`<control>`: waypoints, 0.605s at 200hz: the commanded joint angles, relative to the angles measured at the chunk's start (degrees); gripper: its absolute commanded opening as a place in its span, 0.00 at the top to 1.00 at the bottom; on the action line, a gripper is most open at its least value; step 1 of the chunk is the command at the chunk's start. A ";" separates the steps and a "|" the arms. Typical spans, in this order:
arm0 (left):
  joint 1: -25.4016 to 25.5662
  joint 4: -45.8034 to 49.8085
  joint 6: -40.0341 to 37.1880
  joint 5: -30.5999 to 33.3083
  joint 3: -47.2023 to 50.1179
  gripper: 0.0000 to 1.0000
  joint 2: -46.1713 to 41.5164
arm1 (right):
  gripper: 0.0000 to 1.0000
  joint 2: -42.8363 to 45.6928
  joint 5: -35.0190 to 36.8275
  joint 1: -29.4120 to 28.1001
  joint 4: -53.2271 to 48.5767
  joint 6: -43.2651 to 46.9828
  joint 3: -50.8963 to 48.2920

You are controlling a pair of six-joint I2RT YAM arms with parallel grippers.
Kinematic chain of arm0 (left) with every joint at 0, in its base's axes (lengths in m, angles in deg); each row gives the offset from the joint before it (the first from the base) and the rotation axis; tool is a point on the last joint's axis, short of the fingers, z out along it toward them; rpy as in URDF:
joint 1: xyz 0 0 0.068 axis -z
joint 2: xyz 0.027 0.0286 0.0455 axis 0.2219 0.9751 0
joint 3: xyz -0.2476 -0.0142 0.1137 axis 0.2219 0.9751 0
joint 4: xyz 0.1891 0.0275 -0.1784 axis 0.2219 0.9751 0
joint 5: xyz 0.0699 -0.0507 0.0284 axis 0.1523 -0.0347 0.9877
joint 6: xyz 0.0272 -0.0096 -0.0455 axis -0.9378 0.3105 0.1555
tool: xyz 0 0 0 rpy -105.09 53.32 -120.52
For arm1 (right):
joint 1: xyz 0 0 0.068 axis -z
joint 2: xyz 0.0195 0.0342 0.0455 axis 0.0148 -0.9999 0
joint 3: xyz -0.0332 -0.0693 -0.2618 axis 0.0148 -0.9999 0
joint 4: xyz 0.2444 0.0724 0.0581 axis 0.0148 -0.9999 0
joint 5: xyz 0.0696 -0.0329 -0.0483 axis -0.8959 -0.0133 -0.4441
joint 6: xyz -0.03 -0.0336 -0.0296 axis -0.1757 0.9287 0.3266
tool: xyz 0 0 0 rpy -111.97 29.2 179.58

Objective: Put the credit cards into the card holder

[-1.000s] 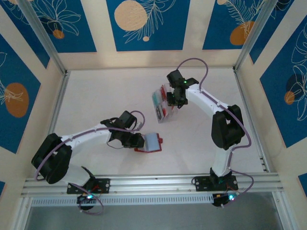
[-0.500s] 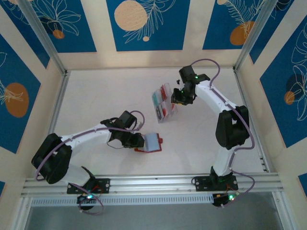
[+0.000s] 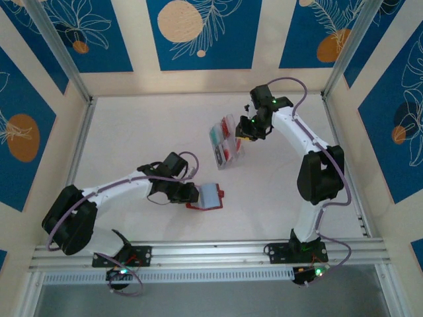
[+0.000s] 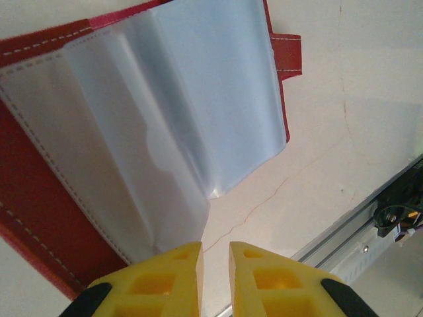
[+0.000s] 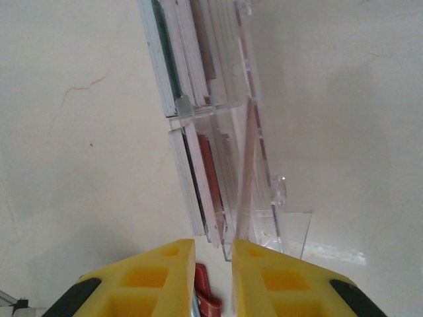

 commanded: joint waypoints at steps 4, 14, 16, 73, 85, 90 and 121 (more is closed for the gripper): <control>-0.65 0.17 0.56 -0.64 0.23 0.83 -1.21 | 0.77 -1.24 0.26 0.33 -3.02 -1.08 1.42; -0.79 0.18 0.61 -0.92 -0.03 0.83 -1.35 | 0.76 -1.58 -1.29 0.36 -2.81 -1.16 1.35; -0.85 0.17 0.62 -0.99 -0.08 0.83 -1.44 | 0.76 -1.68 -1.67 0.34 -2.78 -1.10 1.39; -2.74 0.01 1.83 -3.15 -1.60 0.84 -3.72 | 0.76 -4.24 -6.64 0.82 -3.32 -1.23 2.56; -2.98 0.08 2.03 -3.27 -1.86 0.84 -4.10 | 0.77 -4.06 -7.63 1.10 -2.80 -1.77 2.19; -2.98 0.09 2.03 -3.32 -1.92 0.84 -4.22 | 0.78 -3.72 -7.74 1.17 -2.61 -1.86 2.06; -3.11 -0.21 2.29 -3.76 -1.71 0.84 -4.24 | 0.81 -2.88 -9.31 1.42 -2.47 -1.96 2.44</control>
